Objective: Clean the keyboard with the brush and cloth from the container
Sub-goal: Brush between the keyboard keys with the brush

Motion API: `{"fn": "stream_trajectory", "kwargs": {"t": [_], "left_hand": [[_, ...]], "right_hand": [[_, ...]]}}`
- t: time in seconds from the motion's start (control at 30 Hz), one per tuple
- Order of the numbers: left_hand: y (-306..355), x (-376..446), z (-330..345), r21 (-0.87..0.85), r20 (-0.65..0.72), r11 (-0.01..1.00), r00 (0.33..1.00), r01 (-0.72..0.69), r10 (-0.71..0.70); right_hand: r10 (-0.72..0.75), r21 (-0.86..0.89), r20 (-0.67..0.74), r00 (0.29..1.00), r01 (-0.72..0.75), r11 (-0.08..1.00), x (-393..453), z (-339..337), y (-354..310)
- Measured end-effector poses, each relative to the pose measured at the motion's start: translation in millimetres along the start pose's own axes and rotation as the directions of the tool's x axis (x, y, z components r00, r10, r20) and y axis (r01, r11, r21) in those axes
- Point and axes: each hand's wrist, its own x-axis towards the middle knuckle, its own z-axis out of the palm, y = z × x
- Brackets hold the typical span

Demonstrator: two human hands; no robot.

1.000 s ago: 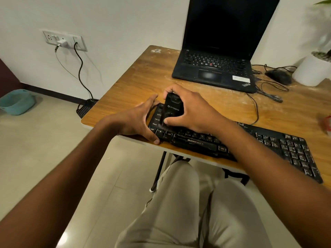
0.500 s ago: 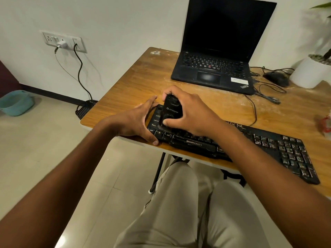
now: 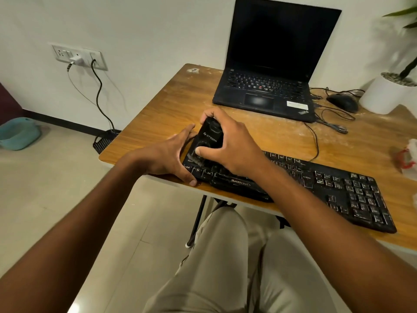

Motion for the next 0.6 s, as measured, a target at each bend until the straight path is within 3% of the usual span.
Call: {"fn": "stream_trajectory", "kwargs": {"t": [0.2, 0.3, 0.4, 0.47, 0.6], "left_hand": [[1, 0, 0, -0.011, 0.015, 1.0, 1.0, 0.024, -0.023], [1, 0, -1, -0.009, 0.023, 1.0, 1.0, 0.019, -0.018], [3, -2, -1, -0.009, 0.025, 1.0, 1.0, 0.016, -0.016], [4, -2, -1, -0.018, 0.025, 1.0, 1.0, 0.018, -0.017], [2, -1, 0, -0.012, 0.025, 1.0, 1.0, 0.008, -0.008]], "right_hand": [[0.106, -0.146, 0.164, 0.981, -0.082, 0.986, -16, -27, 1], [0.188, -0.344, 0.263, 0.946, -0.09, 0.934, -15, -48, -7], [0.179, -0.514, 0.264, 0.948, -0.018, 0.858, -7, -57, -16], [0.11, -0.434, 0.203, 0.973, -0.011, 0.901, -2, -52, -17], [0.045, -0.105, 0.094, 0.995, -0.035, 0.994, -3, -20, -9]]}}
